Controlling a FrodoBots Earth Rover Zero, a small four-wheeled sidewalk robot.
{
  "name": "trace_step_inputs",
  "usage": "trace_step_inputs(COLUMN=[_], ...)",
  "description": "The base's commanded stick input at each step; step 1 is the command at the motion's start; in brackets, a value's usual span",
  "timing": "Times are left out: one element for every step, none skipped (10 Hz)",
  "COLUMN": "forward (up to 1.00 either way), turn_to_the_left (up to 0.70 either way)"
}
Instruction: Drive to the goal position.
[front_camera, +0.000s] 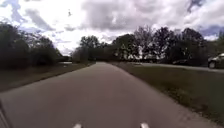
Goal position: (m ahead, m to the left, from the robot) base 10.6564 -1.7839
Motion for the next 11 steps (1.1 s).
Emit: trace_step_inputs(forward=[1.0,1.0,1.0,1.0,1.0,1.0,1.0,1.0,1.0,1.0,1.0], turn_to_the_left=[0.0,0.0,0.0,0.0,0.0,0.0,0.0,0.0,0.0,0.0,0.0])
